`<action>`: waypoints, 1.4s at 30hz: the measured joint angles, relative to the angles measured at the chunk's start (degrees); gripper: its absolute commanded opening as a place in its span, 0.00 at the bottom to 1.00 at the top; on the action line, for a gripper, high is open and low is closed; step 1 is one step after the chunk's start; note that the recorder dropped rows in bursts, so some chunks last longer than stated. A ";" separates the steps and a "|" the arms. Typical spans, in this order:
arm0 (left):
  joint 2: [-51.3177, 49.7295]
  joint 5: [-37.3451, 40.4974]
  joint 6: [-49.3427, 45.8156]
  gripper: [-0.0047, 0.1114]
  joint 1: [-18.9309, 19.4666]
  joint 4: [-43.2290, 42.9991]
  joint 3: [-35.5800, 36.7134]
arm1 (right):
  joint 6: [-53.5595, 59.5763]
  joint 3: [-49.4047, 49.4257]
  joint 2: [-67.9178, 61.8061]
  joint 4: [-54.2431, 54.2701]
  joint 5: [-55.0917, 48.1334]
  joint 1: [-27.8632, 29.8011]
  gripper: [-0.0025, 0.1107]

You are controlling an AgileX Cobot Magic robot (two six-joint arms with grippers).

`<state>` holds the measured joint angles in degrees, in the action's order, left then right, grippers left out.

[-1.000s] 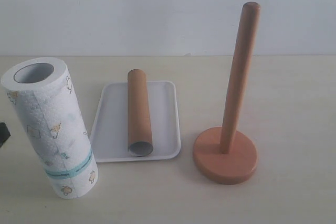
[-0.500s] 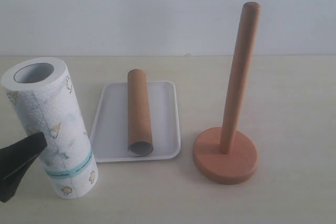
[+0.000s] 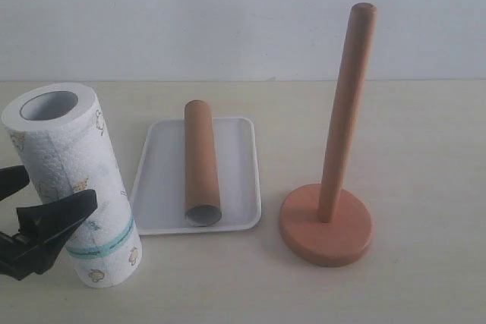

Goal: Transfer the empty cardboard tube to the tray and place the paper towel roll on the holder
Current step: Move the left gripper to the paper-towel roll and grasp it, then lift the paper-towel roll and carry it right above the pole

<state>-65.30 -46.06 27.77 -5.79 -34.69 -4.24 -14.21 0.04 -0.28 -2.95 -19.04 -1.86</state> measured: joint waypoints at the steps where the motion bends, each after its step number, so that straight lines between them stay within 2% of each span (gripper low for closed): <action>1: -0.92 -0.27 0.00 0.92 0.00 0.00 -0.49 | 0.00 0.00 0.00 0.00 0.00 0.00 0.02; 14: -13.90 -11.90 -6.48 0.92 0.00 1.73 -1.77 | 0.00 0.00 0.00 0.00 0.10 0.00 0.02; 21: -22.81 -12.99 -8.86 0.91 0.00 2.14 -5.93 | 0.00 0.00 0.00 0.00 0.10 0.00 0.02; 23: -24.50 -12.99 -9.08 0.81 0.00 2.24 -7.27 | 0.00 0.00 0.00 0.00 0.10 0.00 0.02; 28: -24.97 -13.37 -9.21 0.26 0.00 3.04 -7.84 | 0.00 0.00 0.00 0.00 0.10 0.00 0.02; 30: -24.97 -13.37 -9.21 0.08 0.00 3.17 -7.84 | 0.00 0.00 0.00 0.00 0.10 0.00 0.02; 42: -21.24 -11.86 -5.20 0.08 0.00 2.13 -7.88 | 0.00 0.00 0.00 0.00 0.10 0.00 0.02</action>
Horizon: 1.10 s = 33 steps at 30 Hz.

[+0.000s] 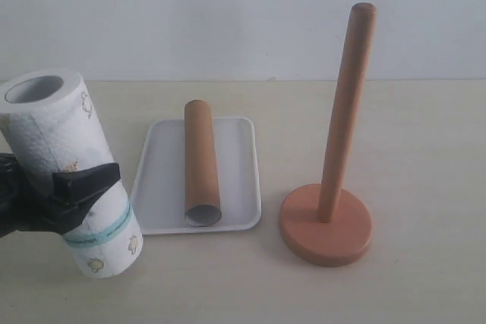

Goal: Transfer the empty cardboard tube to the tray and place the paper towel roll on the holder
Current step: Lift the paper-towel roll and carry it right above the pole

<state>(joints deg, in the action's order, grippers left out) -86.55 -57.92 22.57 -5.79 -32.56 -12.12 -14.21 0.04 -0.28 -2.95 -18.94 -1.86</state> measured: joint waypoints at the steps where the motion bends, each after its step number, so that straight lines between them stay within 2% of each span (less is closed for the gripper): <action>1: 1.31 0.39 1.13 0.08 0.00 -0.15 -0.34 | 0.00 0.00 0.00 0.00 0.00 0.00 0.02; 6: 9.51 4.71 9.16 0.08 0.00 -5.96 -3.72 | 0.00 0.00 0.00 0.00 0.00 0.00 0.02; 9: 17.14 10.35 20.84 0.08 0.00 -13.90 -7.96 | 0.00 0.00 0.00 0.00 0.00 0.00 0.02; 14: 26.33 11.47 34.17 0.08 0.00 -19.48 -14.90 | 0.00 0.00 0.00 0.00 0.00 0.00 0.02; 16: 31.38 11.25 43.74 0.08 0.00 -26.31 -23.61 | 0.00 0.00 0.00 0.00 0.00 0.00 0.02; 20: 32.99 9.92 60.93 0.08 0.00 -38.51 -36.05 | 0.00 0.00 0.00 0.00 0.00 0.00 0.02; 26: 32.99 3.52 68.03 0.08 -0.67 -44.18 -41.01 | 0.00 0.00 0.00 0.00 0.00 0.00 0.02; 28: 32.99 3.14 68.37 0.08 -2.78 -44.32 -41.11 | 0.00 0.00 0.00 0.00 0.00 0.00 0.02; 33: 32.76 8.65 68.26 0.08 -8.79 -44.97 -42.11 | 0.00 0.00 0.00 0.00 0.00 0.00 0.02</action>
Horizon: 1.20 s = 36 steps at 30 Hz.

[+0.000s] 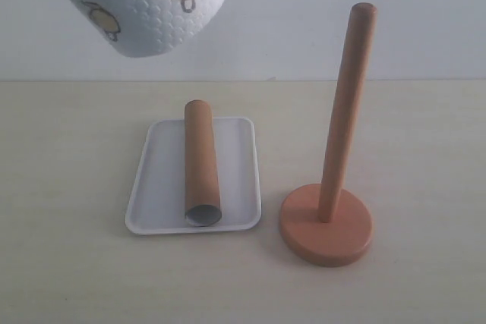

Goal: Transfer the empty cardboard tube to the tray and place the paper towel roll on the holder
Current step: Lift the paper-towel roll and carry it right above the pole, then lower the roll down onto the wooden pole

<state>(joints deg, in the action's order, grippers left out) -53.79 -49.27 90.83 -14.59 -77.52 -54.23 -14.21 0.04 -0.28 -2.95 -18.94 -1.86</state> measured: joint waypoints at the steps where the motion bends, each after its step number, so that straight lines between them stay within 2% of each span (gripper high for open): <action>1: -0.41 0.83 -0.09 0.08 -1.13 0.00 -0.59 | 0.00 0.00 0.00 0.00 0.00 0.00 0.02; 9: -8.20 4.62 0.15 0.08 -10.68 -0.34 -7.69 | 0.00 0.00 0.00 0.00 0.00 0.00 0.02; 16: -17.32 14.28 0.53 0.08 -18.52 -3.12 -14.00 | 0.00 0.00 0.00 0.00 0.00 0.00 0.02; 22: -23.12 19.75 0.53 0.08 -22.63 -3.62 -20.86 | 0.00 0.00 0.00 0.00 0.00 0.00 0.02; 31: -31.42 24.33 0.53 0.08 -26.67 -6.33 -28.52 | 0.00 0.00 0.00 0.00 0.00 0.00 0.02; 36: -35.18 26.81 0.53 0.08 -27.15 -8.03 -30.31 | 0.00 0.00 0.00 0.00 0.00 0.00 0.02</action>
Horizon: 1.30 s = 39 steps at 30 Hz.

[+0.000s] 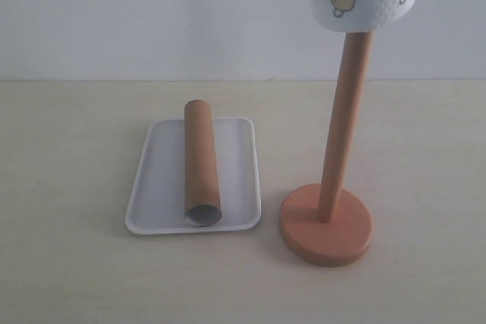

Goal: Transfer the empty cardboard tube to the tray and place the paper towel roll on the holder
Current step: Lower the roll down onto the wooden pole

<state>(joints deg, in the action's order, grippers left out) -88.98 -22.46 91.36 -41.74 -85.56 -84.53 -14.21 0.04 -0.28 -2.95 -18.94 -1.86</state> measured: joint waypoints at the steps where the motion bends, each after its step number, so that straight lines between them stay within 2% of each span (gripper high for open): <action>1: -0.36 0.98 -0.22 0.08 0.00 0.02 0.00 | 0.00 0.00 0.00 0.00 0.00 0.00 0.02; 9: -2.54 3.43 -1.00 0.08 0.00 0.00 -0.32 | 0.00 0.00 0.00 0.00 0.00 0.00 0.02; 39: -16.16 -3.49 -2.84 0.08 -0.13 -0.21 -0.35 | 0.00 0.00 0.00 0.00 0.00 0.00 0.02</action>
<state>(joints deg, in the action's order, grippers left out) -105.14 -25.95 88.52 -41.87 -85.77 -84.89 -14.21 0.04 -0.28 -2.95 -18.94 -1.86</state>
